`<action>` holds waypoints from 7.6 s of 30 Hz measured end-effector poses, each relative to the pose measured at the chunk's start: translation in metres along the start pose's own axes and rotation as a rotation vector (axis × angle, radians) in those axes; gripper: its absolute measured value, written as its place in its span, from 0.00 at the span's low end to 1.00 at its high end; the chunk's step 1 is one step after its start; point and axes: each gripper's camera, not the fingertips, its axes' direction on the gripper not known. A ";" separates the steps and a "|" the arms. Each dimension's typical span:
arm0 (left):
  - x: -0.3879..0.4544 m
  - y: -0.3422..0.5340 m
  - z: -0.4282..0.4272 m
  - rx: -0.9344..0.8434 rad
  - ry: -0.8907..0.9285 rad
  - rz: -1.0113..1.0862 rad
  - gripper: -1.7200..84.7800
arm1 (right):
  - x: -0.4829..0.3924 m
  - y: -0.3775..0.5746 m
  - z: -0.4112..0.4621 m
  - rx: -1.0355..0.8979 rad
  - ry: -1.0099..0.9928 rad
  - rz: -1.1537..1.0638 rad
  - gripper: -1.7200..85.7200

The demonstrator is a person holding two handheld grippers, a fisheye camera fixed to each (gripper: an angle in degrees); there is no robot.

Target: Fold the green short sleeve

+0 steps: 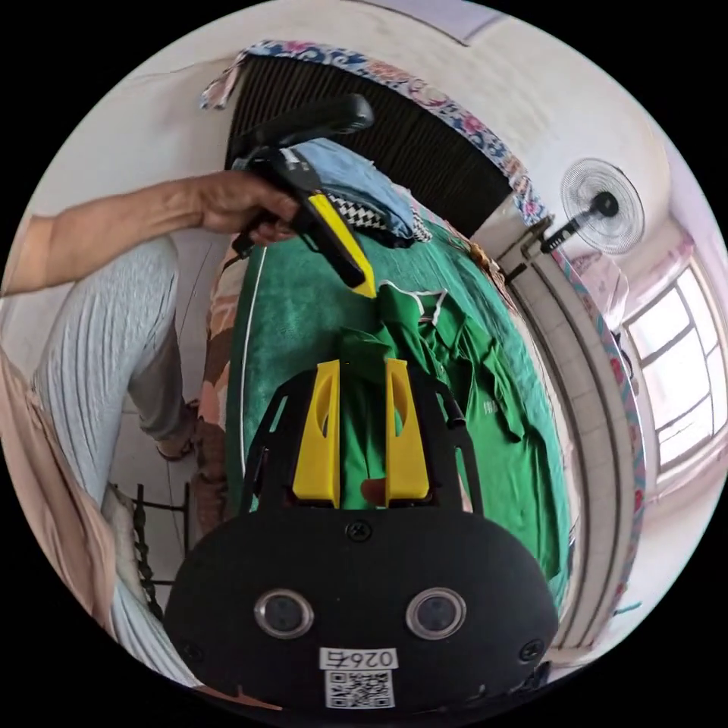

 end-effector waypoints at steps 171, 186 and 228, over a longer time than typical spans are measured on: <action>0.091 0.236 -0.036 0.219 0.497 -0.384 0.01 | -0.097 0.354 0.020 0.067 -0.838 1.012 0.01; -0.029 0.065 -0.010 0.335 0.696 -0.579 0.08 | -0.009 0.473 0.130 0.488 -1.084 1.709 0.09; 0.122 -0.057 -0.003 -0.155 -0.019 -0.028 0.06 | 0.014 0.248 0.152 -0.097 -0.383 0.835 0.07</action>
